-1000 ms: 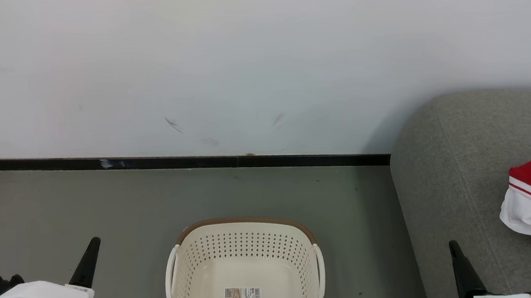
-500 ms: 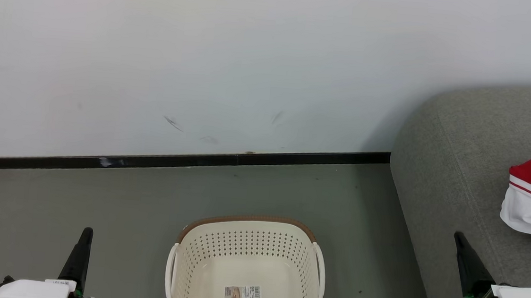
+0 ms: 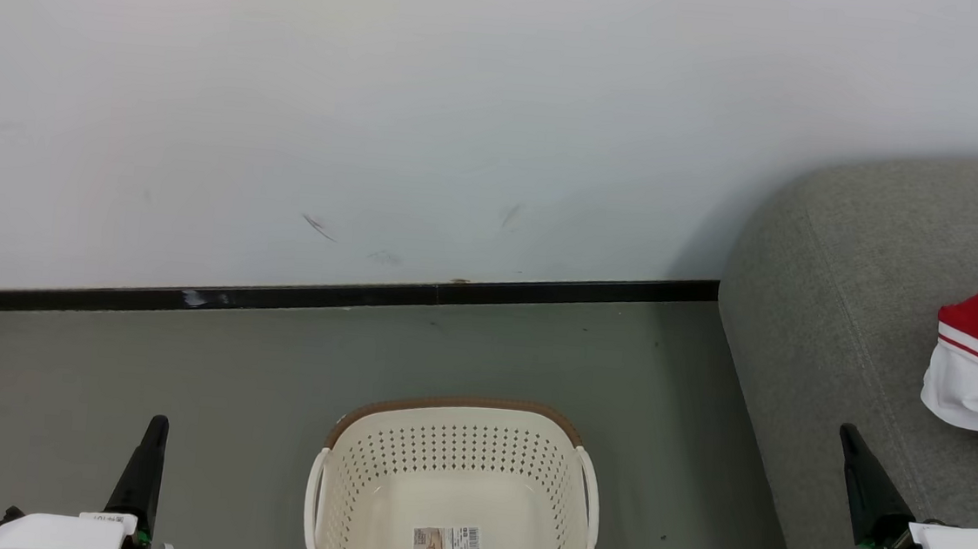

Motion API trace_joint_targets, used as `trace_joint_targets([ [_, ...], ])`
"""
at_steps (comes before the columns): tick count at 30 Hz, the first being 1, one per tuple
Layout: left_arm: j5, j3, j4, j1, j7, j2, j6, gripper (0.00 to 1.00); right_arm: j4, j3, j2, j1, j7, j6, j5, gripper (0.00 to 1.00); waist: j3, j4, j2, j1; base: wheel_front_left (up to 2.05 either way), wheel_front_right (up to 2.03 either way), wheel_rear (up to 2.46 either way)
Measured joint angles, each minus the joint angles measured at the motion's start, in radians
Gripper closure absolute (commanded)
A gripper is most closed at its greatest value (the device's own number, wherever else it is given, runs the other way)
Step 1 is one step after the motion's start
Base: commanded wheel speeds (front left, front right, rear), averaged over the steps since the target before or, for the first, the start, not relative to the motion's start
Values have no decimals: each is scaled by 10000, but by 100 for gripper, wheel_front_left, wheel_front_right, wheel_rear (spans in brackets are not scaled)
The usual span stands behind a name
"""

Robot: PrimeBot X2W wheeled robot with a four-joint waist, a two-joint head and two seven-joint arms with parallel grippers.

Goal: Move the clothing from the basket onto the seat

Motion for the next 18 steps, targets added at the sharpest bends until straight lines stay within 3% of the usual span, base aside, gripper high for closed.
trace_joint_targets([
  [18, 0, 8, 50, -1, 0, 0, -2, 100, 38, -23, 0, 0, 31, 0, 0, 100, -1, -1, 0, -1, 0, 0, 0],
])
